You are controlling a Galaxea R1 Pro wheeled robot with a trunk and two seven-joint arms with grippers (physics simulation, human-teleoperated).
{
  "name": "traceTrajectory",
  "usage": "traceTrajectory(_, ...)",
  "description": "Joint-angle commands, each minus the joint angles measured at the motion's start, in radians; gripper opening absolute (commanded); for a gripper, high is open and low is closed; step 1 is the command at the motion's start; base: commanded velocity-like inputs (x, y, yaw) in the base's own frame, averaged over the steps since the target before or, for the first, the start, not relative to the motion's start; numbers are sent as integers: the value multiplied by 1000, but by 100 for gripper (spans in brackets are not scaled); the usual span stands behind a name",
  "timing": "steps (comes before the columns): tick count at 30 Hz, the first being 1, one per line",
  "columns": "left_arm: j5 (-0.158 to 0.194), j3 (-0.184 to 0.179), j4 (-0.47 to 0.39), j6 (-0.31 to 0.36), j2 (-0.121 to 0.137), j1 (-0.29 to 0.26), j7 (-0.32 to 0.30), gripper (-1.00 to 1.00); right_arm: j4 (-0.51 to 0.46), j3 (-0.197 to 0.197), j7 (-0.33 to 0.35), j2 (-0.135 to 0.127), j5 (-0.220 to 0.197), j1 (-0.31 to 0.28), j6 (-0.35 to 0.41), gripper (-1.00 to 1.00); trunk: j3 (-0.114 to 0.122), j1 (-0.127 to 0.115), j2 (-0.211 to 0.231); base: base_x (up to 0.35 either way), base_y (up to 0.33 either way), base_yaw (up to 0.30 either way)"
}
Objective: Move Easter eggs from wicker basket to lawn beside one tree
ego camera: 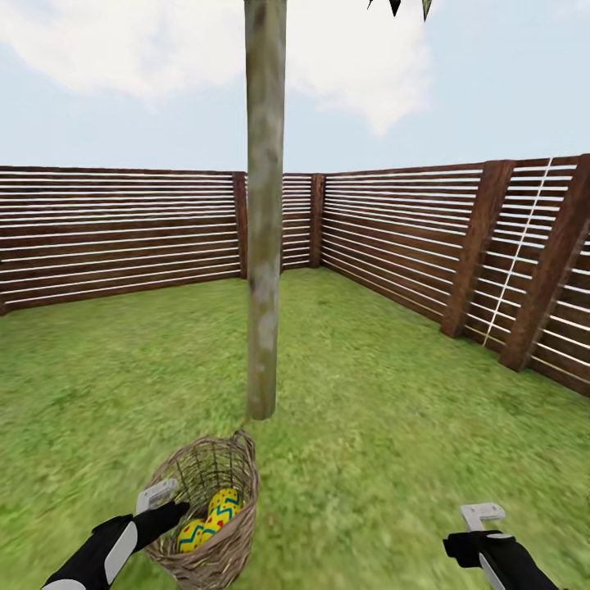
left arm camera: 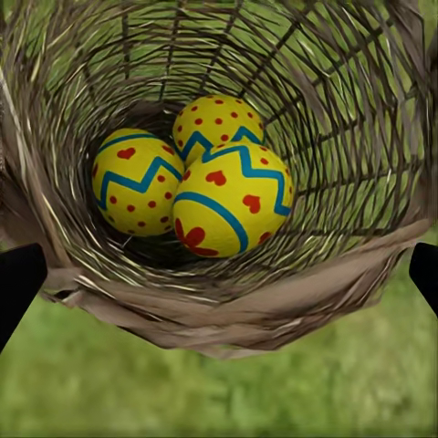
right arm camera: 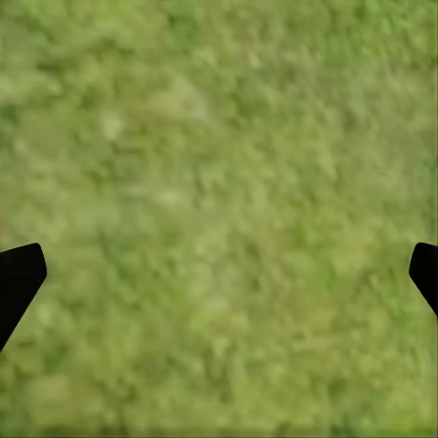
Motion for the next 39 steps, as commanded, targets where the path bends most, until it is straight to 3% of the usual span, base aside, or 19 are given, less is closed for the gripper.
traceTrajectory(1, 5, 6, -1, 8, -1, 0, -4, 100, -1, 4, -3, -1, -7, 0, 5, 100, 2, -4, 7, 0, 0, -4)
traceTrajectory(14, 7, 8, -1, 8, -1, 0, -5, 100, -1, 3, -3, -1, -7, 0, 5, 100, 43, -54, 98, 0, 0, 0)
traceTrajectory(23, 8, 8, -1, 7, -1, 0, -8, 100, -1, 3, -3, -1, -7, 0, 4, 100, 43, -54, 98, 44, 0, 0)
traceTrajectory(39, 7, 11, -1, 7, -1, 0, -5, 100, -1, 3, -3, -1, -8, 0, 3, 100, 43, -54, 98, 327, 0, 0)
